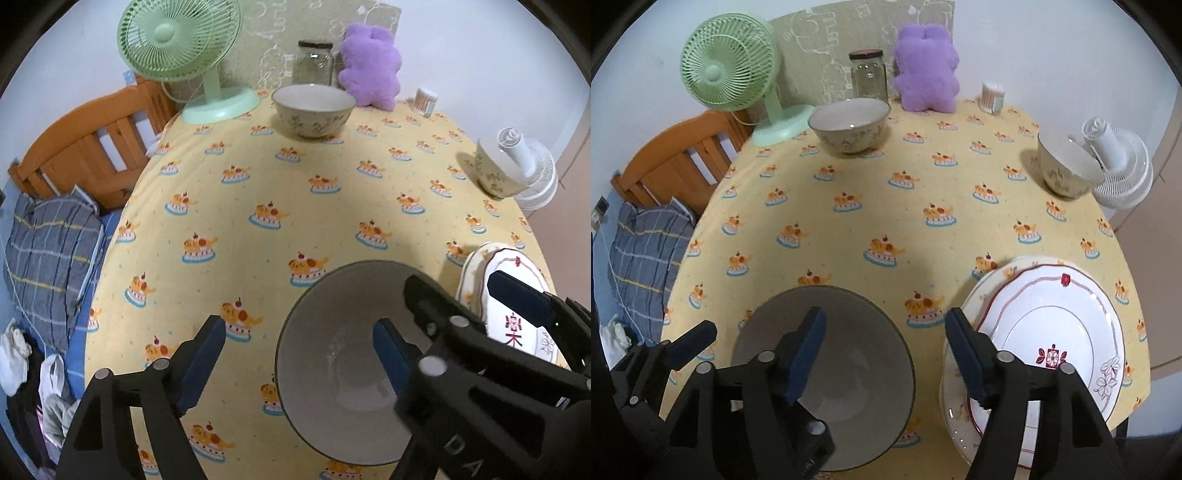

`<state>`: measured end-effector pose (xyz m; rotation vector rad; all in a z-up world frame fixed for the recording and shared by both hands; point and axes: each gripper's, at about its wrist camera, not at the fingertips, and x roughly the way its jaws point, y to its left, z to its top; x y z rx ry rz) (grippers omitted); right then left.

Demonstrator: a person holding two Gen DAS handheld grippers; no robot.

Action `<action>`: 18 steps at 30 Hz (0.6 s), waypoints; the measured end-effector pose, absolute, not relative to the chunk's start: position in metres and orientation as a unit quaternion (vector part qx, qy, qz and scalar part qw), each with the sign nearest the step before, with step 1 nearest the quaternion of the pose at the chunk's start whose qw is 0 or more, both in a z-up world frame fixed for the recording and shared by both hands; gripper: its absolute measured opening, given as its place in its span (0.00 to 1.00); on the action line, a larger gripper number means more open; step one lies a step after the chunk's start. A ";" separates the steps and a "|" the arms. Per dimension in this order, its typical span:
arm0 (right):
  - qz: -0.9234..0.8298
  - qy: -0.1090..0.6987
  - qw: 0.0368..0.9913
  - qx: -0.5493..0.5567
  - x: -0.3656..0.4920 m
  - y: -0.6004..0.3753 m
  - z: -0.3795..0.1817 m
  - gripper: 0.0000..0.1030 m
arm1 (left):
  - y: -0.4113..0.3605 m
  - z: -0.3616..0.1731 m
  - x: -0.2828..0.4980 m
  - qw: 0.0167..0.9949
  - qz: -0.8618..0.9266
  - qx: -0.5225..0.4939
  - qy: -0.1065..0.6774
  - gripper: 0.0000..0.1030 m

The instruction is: Organize plates and bowls

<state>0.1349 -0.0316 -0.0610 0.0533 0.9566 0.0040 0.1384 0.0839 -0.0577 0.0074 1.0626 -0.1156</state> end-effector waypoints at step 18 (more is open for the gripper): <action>-0.026 0.416 0.909 0.029 0.156 -0.009 -0.008 0.81 | 0.105 -0.006 0.171 0.889 -0.107 -0.014 0.444 0.91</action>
